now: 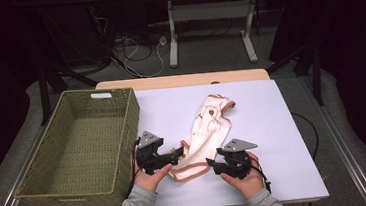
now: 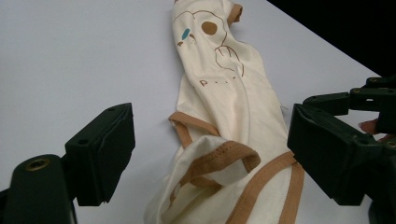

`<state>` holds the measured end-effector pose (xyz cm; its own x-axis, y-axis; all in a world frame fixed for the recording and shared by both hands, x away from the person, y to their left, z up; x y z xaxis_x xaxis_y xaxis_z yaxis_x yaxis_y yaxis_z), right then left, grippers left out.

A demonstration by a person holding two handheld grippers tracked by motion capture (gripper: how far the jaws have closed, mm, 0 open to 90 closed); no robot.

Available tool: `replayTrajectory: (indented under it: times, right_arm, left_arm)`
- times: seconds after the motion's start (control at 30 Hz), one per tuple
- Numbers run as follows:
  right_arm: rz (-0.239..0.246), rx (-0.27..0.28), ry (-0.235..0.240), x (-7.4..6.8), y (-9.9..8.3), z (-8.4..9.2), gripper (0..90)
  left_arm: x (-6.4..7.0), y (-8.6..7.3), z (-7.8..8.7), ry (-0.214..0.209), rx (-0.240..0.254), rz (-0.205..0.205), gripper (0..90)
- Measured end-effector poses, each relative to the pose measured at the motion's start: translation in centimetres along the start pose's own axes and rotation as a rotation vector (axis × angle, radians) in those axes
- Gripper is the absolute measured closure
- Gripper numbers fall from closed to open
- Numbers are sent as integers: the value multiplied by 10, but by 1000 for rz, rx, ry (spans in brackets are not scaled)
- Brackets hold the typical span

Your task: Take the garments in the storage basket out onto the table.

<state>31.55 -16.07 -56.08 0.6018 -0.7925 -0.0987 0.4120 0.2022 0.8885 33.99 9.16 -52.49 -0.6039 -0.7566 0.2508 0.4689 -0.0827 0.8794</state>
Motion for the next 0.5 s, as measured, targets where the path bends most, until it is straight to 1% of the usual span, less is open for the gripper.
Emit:
replayTrajectory:
  times: [0.03,0.1,0.13,0.17,0.2,0.3,0.33,0.4,0.43,0.5]
  right_arm:
    - [5,0,0,0,0,0,438]
    - [-3,1,6,0,0,-2,444]
    - [-8,-5,8,0,0,-2,447]
    - [-3,-6,6,0,-1,-2,451]
    - [-9,1,9,-1,-1,-4,456]
    - [-5,-11,6,-2,-2,-5,462]
    - [-9,-6,8,-2,-2,-7,463]
    - [-3,-17,6,-2,-2,-8,473]
    - [-10,-16,7,-3,-3,-9,480]
    - [-8,-26,11,-3,-3,-10,500]
  left_arm:
    - [0,0,0,1,0,-1,159]
    - [0,-1,-1,1,4,4,159]
    - [-1,0,0,-1,-6,4,159]
    - [-1,0,0,0,-6,4,159]
    - [-1,0,0,0,-5,4,159]
    - [-1,0,0,4,0,3,159]
    - [-1,0,0,4,0,4,160]
    - [-2,0,0,5,1,2,160]
    - [-2,0,0,6,-2,2,160]
    - [-2,0,0,6,-1,5,161]
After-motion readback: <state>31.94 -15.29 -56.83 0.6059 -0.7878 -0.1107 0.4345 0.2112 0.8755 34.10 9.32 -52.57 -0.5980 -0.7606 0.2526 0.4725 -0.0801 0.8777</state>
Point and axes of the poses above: each handheld gripper's, and its own axes: z roughly backward along the jaws, y roughly out of its top, x roughly to its right, the point moved 2 cm from there along -z, roughly forward along the jaws, and after that the axes turned 7 degrees about x, right-handed, at the moved point
